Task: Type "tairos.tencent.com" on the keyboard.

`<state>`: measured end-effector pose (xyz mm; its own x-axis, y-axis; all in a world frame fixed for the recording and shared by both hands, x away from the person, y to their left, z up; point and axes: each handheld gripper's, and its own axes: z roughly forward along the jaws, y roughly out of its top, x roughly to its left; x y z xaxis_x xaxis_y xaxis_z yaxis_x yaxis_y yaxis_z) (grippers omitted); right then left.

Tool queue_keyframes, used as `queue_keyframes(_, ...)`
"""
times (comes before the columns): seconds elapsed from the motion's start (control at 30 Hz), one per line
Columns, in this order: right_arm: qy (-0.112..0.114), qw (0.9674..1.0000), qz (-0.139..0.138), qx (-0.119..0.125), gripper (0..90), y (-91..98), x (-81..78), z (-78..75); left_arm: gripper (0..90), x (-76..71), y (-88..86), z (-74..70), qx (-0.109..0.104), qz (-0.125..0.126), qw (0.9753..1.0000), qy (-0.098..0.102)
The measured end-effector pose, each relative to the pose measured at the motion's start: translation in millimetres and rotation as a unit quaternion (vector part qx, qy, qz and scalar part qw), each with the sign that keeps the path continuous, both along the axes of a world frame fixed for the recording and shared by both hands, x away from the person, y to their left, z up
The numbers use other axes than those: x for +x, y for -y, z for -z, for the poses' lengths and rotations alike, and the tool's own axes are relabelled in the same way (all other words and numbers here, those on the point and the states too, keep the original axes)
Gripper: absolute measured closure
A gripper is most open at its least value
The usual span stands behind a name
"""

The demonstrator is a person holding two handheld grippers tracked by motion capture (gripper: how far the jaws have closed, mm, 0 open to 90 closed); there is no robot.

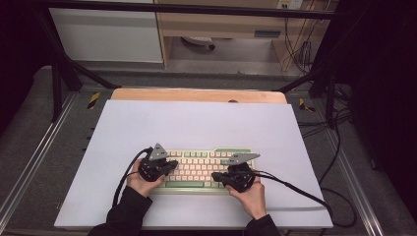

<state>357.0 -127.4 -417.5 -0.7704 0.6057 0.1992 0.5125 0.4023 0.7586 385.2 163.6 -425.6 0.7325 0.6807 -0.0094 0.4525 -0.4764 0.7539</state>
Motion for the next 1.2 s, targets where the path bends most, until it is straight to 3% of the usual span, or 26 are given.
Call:
queue_keyframes(0.33, 0.002, 1.0000, -0.001, 0.000, 90.0, 0.8, -0.1, -0.8, 89.8, -1.0, 1.2, 2.9, 0.005, 0.006, 1.0000, -0.001)
queue_keyframes(0.73, 0.001, 1.0000, -0.001, 0.001, 90.0, 0.5, -0.7, -1.0, 89.8, -11.2, -5.9, -4.6, -0.001, 0.023, 0.9997, 0.003)
queue_keyframes(1.2, 0.005, 1.0000, 0.003, 0.005, 90.0, 1.5, -0.1, -3.4, 89.8, -22.2, -26.2, -8.8, -0.016, 0.010, 0.9998, 0.005)
